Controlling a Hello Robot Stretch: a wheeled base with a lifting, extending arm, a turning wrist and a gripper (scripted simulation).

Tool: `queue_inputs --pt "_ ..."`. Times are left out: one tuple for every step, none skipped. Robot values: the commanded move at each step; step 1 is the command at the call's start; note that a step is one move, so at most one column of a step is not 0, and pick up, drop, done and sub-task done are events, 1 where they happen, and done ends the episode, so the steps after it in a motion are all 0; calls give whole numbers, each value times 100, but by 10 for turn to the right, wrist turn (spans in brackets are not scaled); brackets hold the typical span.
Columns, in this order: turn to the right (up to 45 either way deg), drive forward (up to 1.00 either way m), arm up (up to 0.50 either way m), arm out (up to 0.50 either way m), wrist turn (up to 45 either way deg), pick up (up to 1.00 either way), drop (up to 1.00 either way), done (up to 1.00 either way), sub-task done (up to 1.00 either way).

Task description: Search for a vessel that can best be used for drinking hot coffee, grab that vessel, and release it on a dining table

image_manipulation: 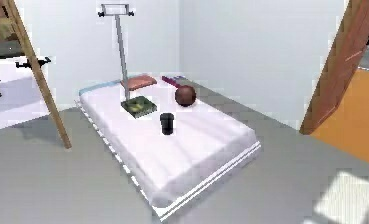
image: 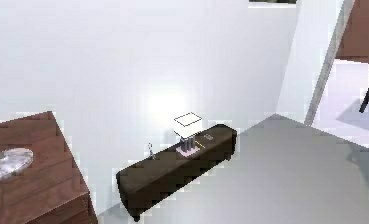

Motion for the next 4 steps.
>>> queue_inputs --pt "0 5 0 0 0 0 0 0 0" --pt "-450 0 0 0 0 0 0 0 0" --pt "-450 0 0 0 0 0 0 0 0" --pt "-450 0 0 0 0 0 0 0 0"
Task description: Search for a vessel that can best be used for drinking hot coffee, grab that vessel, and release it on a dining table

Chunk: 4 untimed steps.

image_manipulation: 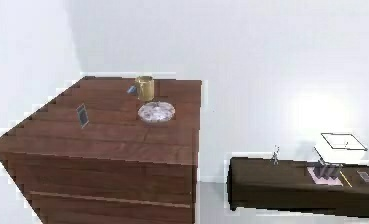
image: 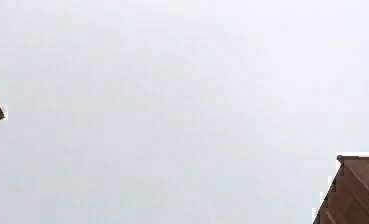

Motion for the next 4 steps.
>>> queue_inputs --pt "450 0 0 0 0 0 0 0 0" --pt "120 0 0 0 0 0 0 0 0" --pt "0 30 0 0 0 0 0 0 0" --pt "-450 0 0 0 0 0 0 0 0"
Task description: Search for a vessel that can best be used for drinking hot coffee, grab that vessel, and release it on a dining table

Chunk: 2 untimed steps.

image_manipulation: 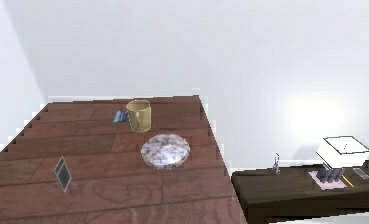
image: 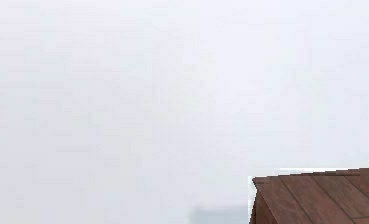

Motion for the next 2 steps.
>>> queue_inputs --pt "0 0 50 0 0 0 0 0 0" --pt "0 0 38 0 0 0 0 0 0"
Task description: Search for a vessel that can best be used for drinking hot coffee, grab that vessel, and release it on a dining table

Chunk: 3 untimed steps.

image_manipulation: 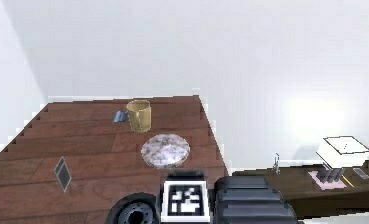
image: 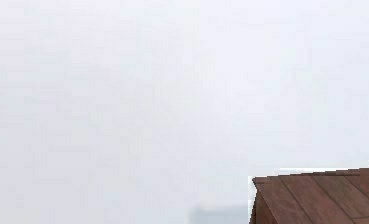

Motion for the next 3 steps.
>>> queue_inputs --pt "0 0 0 34 0 0 0 0 0" --pt "0 0 0 0 450 0 0 0 0" --pt "0 0 0 0 450 0 0 0 0"
